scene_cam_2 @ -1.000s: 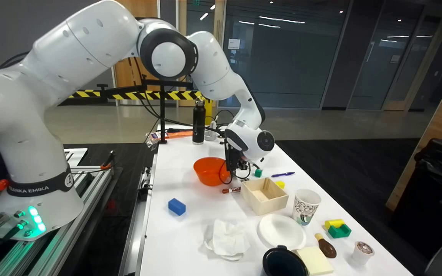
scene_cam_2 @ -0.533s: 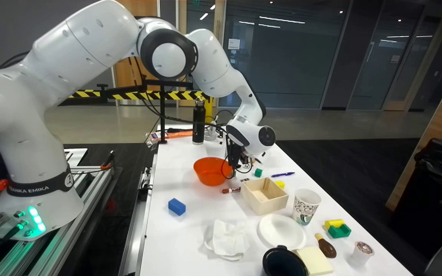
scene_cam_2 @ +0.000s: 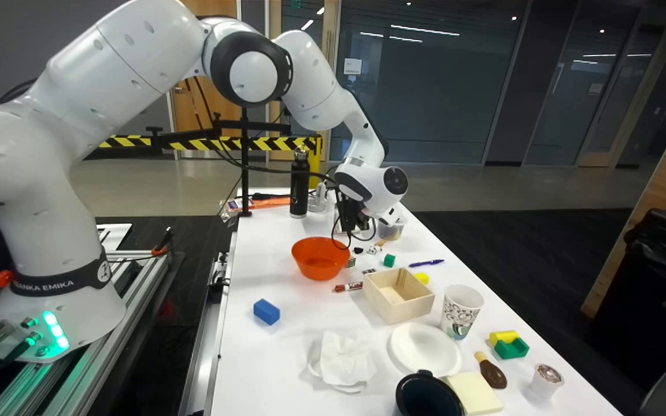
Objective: Put the marker inside the box
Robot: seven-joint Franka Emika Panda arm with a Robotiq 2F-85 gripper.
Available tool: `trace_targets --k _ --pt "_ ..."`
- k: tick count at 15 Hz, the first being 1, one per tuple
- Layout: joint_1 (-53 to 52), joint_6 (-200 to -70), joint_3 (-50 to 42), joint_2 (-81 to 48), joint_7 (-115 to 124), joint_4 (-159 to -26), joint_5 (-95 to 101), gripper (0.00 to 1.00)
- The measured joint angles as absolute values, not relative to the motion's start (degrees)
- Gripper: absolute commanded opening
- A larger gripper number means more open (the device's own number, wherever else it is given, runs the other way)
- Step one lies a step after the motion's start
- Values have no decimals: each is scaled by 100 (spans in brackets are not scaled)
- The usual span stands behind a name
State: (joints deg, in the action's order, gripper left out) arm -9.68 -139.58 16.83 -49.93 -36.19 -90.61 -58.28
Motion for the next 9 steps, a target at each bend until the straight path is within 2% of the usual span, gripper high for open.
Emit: trace_targets --k 9 --pt "-1734 -14445 1481 -4678 -2023 -9059 -4032 2"
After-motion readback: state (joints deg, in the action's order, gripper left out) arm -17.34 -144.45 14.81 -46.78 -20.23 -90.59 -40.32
